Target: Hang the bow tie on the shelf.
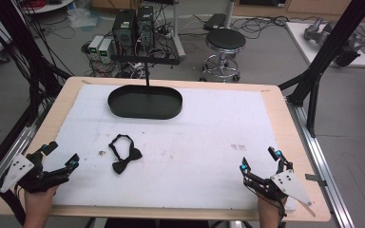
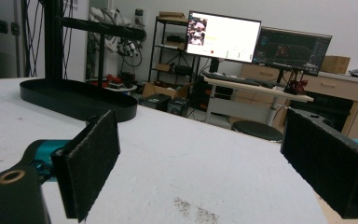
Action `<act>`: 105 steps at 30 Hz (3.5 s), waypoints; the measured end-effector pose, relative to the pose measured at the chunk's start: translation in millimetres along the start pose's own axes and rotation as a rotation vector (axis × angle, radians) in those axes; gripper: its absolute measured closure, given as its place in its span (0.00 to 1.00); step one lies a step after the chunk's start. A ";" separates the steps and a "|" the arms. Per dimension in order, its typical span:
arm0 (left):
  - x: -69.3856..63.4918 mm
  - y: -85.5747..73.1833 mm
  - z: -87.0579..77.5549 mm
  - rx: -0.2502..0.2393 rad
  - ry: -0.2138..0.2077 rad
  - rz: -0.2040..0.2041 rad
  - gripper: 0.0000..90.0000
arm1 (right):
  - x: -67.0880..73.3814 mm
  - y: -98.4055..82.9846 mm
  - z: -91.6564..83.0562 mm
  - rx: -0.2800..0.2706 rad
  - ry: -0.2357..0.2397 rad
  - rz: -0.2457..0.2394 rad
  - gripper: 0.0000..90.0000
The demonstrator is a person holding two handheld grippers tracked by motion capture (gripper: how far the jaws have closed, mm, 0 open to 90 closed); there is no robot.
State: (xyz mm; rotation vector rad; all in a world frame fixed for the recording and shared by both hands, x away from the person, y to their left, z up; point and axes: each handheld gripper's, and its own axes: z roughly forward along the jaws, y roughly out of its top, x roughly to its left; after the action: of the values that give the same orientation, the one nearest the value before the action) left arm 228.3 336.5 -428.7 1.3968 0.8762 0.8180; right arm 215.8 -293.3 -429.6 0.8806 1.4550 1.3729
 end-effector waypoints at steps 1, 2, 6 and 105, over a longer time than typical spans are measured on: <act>0.0 0.0 0.0 0.000 0.000 0.000 0.11 | -0.4 0.0 0.0 -0.005 0.002 0.000 0.12; -0.8 0.2 0.4 0.002 -0.007 0.000 0.11 | -0.2 0.2 -0.3 -0.010 0.006 0.007 0.12; -4.6 3.1 4.0 0.012 -0.041 0.000 0.11 | 0.1 0.6 -1.0 -0.024 0.013 0.005 0.12; -59.0 89.6 127.0 0.118 -0.399 0.087 0.85 | 6.4 -4.0 7.9 -0.002 0.045 0.031 0.12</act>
State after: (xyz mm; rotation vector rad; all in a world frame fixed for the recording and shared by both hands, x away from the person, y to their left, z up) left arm 316.2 227.2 -339.4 1.6399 0.5642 0.5292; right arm 221.6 -285.2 -434.1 0.8801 1.4791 1.4250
